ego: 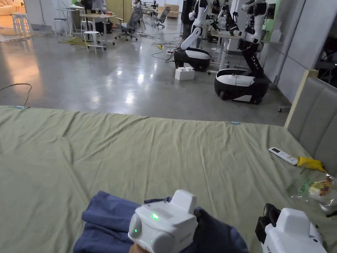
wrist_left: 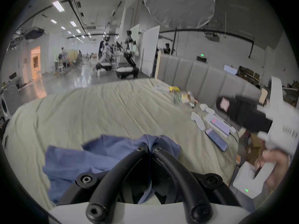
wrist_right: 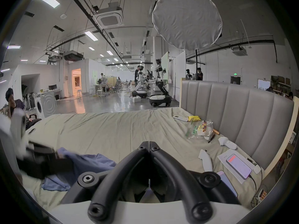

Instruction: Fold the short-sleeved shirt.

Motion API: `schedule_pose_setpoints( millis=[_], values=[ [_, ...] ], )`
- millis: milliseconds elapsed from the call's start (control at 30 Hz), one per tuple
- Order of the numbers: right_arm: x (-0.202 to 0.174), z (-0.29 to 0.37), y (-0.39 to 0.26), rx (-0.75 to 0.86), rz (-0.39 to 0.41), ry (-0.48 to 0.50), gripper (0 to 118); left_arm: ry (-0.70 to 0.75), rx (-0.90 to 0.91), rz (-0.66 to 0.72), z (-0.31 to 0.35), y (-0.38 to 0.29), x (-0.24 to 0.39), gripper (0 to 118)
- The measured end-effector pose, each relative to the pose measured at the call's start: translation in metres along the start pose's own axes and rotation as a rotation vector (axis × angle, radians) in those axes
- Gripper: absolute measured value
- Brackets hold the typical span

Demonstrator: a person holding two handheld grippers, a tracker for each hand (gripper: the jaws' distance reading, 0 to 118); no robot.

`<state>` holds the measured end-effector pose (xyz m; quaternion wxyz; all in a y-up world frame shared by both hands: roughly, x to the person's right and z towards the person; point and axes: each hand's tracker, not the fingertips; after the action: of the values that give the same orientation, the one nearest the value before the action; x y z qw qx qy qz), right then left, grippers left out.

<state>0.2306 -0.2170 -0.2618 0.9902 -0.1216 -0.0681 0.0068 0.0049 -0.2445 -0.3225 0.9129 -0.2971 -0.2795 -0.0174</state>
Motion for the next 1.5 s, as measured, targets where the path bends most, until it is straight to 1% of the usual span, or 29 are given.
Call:
schedule_pose_setpoints(
  millis=[67,100,200,233,333,433,533,633,700,733,767,833,867,933,1000,1200,1233,1433,1500],
  values=[
    [0.001,0.0,-0.004,-0.015,-0.006,-0.002,0,-0.004,-0.022,-0.015,-0.004,-0.017,0.009,5],
    [0.002,0.0,-0.006,-0.022,-0.006,-0.003,0,-0.008,-0.036,-0.022,-0.005,-0.023,0.012,8],
    [0.001,-0.002,-0.009,-0.036,-0.006,0.0,0,0.0,-0.06,-0.019,-0.003,-0.032,0.014,55],
    [-0.001,-0.001,-0.01,-0.038,-0.005,0.003,0,0.005,-0.06,-0.019,0.0,-0.034,0.013,63],
    [-0.008,0.001,-0.007,-0.034,0.006,0.019,0,0.036,-0.005,-0.014,0.017,-0.029,0.003,64],
    [-0.019,0.002,-0.001,-0.018,0.04,0.042,0,0.132,0.109,0.013,0.043,-0.018,-0.014,67],
    [-0.033,0.004,0.007,0.011,0.07,0.063,0,0.234,0.233,0.047,0.074,-0.006,-0.036,67],
    [-0.045,0.005,0.016,0.045,0.082,0.078,0,0.336,0.319,0.049,0.103,0.0,-0.058,64],
    [-0.052,0.006,0.022,0.075,0.096,0.081,0,0.416,0.359,0.034,0.122,0.001,-0.07,57],
    [-0.056,0.006,0.026,0.103,0.114,0.082,0,0.47,0.379,0.035,0.13,0.001,-0.077,49],
    [-0.059,0.007,0.028,0.11,0.114,0.082,0,0.504,0.39,0.038,0.138,0.001,-0.083,39],
    [-0.064,0.005,0.03,0.114,0.108,0.089,0,0.568,0.409,0.054,0.152,-0.001,-0.095,14],
    [-0.065,0.005,0.032,0.115,0.106,0.092,0,0.595,0.419,0.067,0.157,-0.002,-0.1,13],
    [-0.07,0.004,0.033,0.118,0.099,0.099,0,0.614,0.419,0.102,0.167,-0.005,-0.112,4],
    [-0.074,0.003,0.035,0.124,0.101,0.103,0,0.618,0.415,0.133,0.173,-0.009,-0.121,0],
    [-0.082,0.002,0.036,0.13,0.117,0.121,0,0.626,0.359,0.213,0.173,-0.028,-0.143,0],
    [-0.082,0.001,0.036,0.128,0.119,0.124,0,0.626,0.331,0.232,0.171,-0.032,-0.147,0],
    [-0.082,-0.003,0.031,0.107,0.127,0.13,0,0.51,0.093,0.376,0.14,-0.064,-0.183,0],
    [-0.08,-0.004,0.028,0.099,0.128,0.129,0,0.507,0.027,0.407,0.126,-0.078,-0.192,0]
  ],
)
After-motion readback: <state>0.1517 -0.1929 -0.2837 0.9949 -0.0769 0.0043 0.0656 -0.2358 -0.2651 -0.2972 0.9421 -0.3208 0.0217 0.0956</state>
